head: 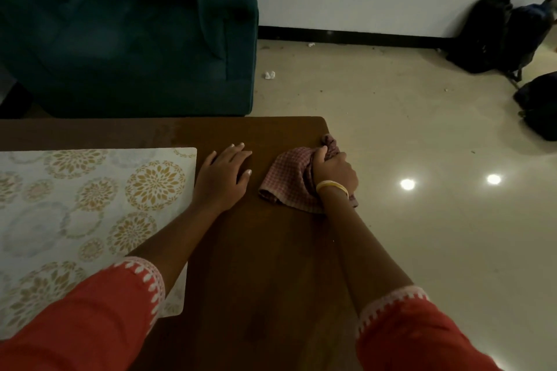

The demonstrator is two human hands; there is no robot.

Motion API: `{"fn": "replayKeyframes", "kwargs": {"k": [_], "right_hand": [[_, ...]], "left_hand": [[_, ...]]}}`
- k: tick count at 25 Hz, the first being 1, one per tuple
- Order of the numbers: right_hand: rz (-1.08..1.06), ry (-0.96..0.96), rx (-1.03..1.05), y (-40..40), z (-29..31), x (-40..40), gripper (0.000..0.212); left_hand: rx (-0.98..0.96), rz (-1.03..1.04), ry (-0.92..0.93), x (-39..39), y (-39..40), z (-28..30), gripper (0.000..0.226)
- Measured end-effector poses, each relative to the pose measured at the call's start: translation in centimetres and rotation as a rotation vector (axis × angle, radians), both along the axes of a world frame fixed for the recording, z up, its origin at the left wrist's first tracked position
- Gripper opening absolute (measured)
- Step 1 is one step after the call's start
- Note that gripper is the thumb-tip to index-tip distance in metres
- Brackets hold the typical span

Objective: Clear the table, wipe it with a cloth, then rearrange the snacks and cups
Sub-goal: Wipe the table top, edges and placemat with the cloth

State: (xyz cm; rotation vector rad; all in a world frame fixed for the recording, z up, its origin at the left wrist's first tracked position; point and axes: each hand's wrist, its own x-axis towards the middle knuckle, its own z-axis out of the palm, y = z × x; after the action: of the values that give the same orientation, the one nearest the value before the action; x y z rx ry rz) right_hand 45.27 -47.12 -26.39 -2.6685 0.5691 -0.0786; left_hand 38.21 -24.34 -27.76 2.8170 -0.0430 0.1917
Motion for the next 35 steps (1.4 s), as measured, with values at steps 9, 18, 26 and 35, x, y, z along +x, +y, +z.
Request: {"fn": "replayKeyframes", "kwargs": {"k": [9,18,26,35], "right_hand": [[0.042,-0.010,0.122,2.4,0.6,9.0,0.064],[0.028,-0.076,0.050,0.6,-0.6,3.0,0.068],[0.047,-0.092,0.043,-4.0,-1.4,-11.3,0.075],[0.189,-0.157,0.057,-10.9,-1.6,-29.4,0.070]], "left_hand": [[-0.030,0.023,-0.018,0.0,0.0,0.2,0.049],[0.021,-0.002,-0.035,-1.0,-0.5,0.5,0.048],[0.115,-0.101,-0.005,-16.0,-8.1,2.8,0.055],[0.046,-0.029,0.026,-32.9,-13.9,0.0,0.052]]}}
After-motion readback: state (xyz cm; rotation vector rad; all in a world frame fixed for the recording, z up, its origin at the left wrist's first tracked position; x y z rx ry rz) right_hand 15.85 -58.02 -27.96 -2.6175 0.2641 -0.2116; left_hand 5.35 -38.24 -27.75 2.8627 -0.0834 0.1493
